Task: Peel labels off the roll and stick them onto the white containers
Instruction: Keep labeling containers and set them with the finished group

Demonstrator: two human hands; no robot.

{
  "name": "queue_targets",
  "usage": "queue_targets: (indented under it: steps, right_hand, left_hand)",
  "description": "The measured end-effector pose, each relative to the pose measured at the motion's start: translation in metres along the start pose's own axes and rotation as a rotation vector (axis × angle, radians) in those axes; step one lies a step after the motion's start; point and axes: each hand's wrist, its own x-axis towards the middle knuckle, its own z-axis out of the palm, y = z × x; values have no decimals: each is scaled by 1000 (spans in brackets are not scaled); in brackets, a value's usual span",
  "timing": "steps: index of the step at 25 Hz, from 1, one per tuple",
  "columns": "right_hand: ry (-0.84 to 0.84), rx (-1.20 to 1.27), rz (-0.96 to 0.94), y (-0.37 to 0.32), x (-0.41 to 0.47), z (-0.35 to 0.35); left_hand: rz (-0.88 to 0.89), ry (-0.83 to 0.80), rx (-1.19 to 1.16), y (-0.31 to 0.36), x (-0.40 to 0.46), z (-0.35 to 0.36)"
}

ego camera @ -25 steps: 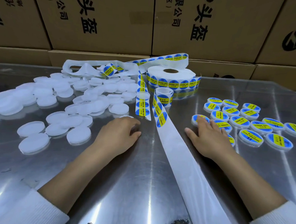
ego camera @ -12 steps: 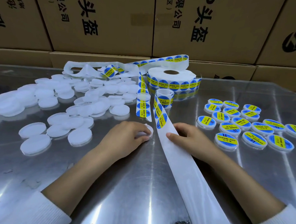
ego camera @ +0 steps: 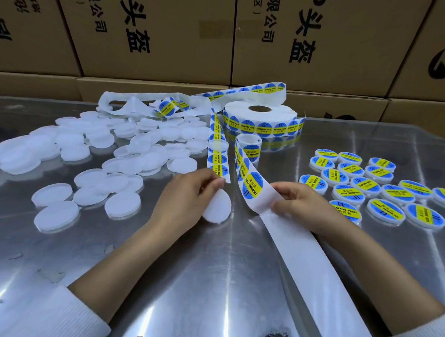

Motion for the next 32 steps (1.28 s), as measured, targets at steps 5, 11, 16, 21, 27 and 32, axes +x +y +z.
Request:
queue_targets:
  steps: [5, 11, 16, 21, 27, 32]
  right_hand:
    - [-50, 17, -34, -2, -3, 1]
    - [-154, -38, -66, -3, -4, 2]
    - [-150, -67, -85, -2, -4, 3]
    - [-137, -48, -60, -1, -2, 3]
    - [5, -138, 6, -3, -1, -2]
    - [-23, -132, 13, -5, -2, -2]
  left_hand:
    - [148, -100, -4, 10, -6, 6]
    - [182, -137, 39, 24, -16, 11]
    - [188, -146, 45, 26, -18, 10]
    - [196, -164, 49, 25, -18, 10]
    - [157, 114, -57, 19, -9, 0]
    - [196, 382, -234, 22, -1, -13]
